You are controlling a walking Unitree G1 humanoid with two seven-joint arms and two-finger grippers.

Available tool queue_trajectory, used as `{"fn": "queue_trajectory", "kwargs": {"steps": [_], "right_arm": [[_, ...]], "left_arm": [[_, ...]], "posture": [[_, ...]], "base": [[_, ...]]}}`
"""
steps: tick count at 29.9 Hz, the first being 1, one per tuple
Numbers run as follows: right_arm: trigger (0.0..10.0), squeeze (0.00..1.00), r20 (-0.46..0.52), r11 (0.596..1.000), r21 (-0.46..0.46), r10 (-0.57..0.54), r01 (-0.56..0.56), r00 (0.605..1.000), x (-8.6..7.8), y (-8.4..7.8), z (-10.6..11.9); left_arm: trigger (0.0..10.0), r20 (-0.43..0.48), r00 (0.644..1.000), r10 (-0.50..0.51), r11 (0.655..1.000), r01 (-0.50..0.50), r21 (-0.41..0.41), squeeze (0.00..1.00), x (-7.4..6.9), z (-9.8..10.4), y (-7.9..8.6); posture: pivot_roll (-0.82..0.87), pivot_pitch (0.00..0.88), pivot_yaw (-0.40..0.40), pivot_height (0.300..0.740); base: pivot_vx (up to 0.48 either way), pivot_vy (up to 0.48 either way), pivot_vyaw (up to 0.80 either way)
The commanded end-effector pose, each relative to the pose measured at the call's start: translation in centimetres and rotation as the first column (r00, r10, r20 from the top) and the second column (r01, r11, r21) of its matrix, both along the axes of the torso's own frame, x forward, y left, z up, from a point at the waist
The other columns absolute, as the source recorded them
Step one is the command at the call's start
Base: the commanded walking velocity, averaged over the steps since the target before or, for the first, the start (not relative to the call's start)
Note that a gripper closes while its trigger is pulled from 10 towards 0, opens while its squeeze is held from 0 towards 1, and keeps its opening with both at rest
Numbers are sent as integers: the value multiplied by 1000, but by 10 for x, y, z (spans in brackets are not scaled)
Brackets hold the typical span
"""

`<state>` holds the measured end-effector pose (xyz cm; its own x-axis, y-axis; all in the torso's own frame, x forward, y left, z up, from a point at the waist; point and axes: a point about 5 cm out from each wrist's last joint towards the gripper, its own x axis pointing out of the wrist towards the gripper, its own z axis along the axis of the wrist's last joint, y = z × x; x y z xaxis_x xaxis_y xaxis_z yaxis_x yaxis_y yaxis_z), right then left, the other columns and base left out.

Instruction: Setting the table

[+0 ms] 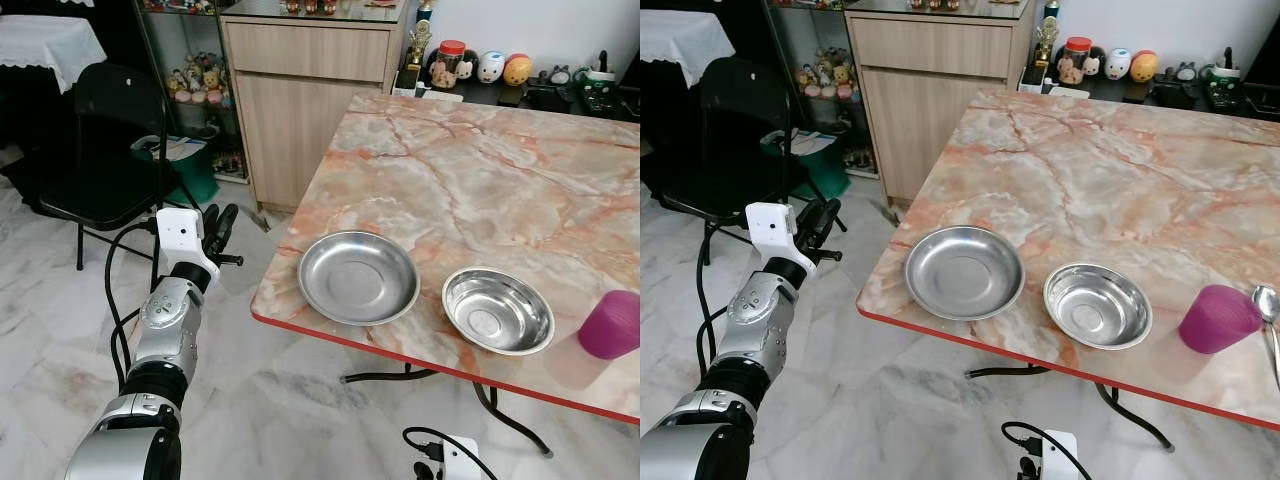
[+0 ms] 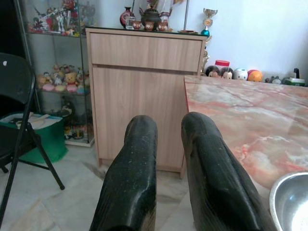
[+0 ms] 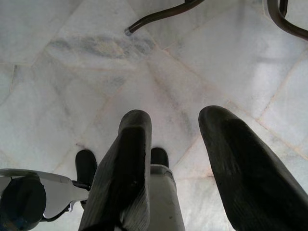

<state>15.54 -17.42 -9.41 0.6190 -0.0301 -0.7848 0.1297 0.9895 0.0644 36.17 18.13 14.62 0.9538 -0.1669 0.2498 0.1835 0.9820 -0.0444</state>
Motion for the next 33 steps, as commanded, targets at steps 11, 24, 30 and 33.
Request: {"fn": "queue_trajectory", "kwargs": {"steps": [11,24,30,33], "right_arm": [[10000,0,6,1000,-14,3,-3,1000,0,0,0],[10000,0,0,999,-33,16,-16,1000,0,-1,0],[10000,0,-1,999,-32,15,-16,1000,0,-1,0],[10000,0,-1,999,-32,16,-16,1000,0,-1,0]], "left_arm": [[10000,-20,1000,-11,1000,11,-10,0,-1,-3,0],[10000,-27,1000,-8,1000,8,-19,0,-1,-4,-1],[10000,-29,1000,-7,1000,6,-27,0,-1,-5,0],[10000,-29,1000,-6,1000,5,-28,0,-2,-4,1]], "posture": [[93,0,-10,740],[94,0,-13,740],[94,0,-11,740],[97,0,-10,740]], "base": [[0,0,0],[0,0,-659],[0,0,-725],[0,0,-725]]}}
